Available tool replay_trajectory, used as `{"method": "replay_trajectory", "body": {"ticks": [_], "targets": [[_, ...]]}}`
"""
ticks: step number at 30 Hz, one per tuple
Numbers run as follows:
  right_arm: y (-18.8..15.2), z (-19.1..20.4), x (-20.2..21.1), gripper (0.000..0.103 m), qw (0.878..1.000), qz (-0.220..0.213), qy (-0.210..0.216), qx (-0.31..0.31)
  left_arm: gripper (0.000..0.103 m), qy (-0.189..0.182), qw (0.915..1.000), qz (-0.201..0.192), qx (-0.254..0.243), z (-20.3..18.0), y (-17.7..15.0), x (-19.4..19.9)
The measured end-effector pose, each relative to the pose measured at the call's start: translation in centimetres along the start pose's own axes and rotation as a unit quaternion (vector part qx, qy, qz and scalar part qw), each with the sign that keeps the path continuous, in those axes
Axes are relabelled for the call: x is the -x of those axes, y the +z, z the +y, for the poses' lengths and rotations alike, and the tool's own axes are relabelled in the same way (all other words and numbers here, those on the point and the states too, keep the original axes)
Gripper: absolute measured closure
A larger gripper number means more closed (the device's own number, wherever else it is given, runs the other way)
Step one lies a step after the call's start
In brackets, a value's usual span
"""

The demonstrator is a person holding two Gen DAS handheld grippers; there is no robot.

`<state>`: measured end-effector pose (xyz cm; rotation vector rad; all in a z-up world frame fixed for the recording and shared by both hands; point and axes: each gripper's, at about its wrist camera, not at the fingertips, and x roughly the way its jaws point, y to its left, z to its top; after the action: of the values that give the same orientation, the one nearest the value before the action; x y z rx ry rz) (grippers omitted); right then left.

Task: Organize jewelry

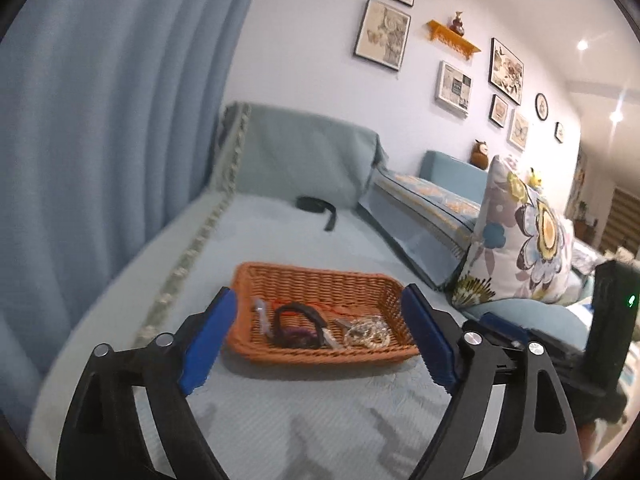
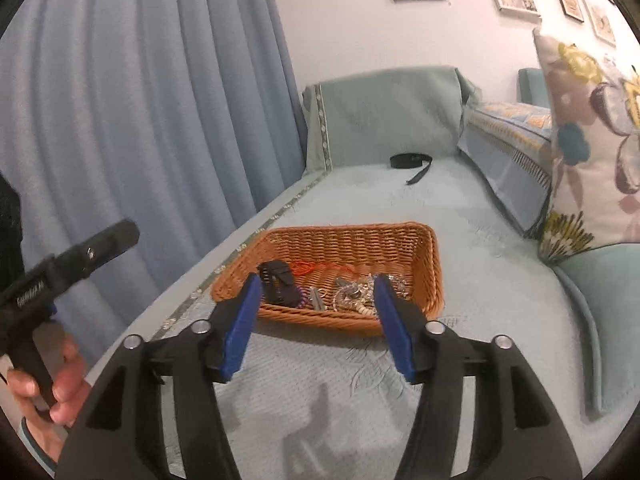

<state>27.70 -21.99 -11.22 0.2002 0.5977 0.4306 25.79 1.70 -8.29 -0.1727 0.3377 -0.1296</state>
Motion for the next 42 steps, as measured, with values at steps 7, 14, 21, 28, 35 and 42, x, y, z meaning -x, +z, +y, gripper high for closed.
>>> {"method": "replay_trajectory", "body": {"ticks": [7, 14, 21, 28, 35, 42], "targets": [[-2.2, 2.8, 3.7, 0.026, 0.996, -0.041, -0.049, 0.056, 0.014, 0.059, 0.9975, 0.002, -0.039, -1.3, -3.7, 2.7], [-4.6, 2.6, 2.4, 0.026, 0.994, -0.051, -0.083, 0.059, 0.014, 0.125, 0.9909, -0.032, -0.039, -0.8, -7.4, 1.9], [-6.5, 0.7, -0.1, 0.026, 0.995, -0.041, -0.084, 0.043, 0.014, 0.152, 0.9879, -0.02, -0.019, 0.2, -10.1, -0.7], [-7.6, -0.2, -1.5, 0.024, 0.996, -0.028, -0.074, 0.035, 0.011, 0.175, 0.984, -0.024, -0.022, 0.1, -10.4, -1.2], [-8.5, 1.2, -0.9, 0.022, 0.993, -0.045, -0.087, 0.065, 0.008, 0.183, 0.9817, -0.035, -0.039, -0.6, -10.4, -0.9], [-8.3, 0.7, -0.6, 0.021, 0.994, -0.048, -0.081, 0.052, 0.008, 0.179, 0.9824, -0.029, -0.042, -0.8, -10.3, -1.0]]}}
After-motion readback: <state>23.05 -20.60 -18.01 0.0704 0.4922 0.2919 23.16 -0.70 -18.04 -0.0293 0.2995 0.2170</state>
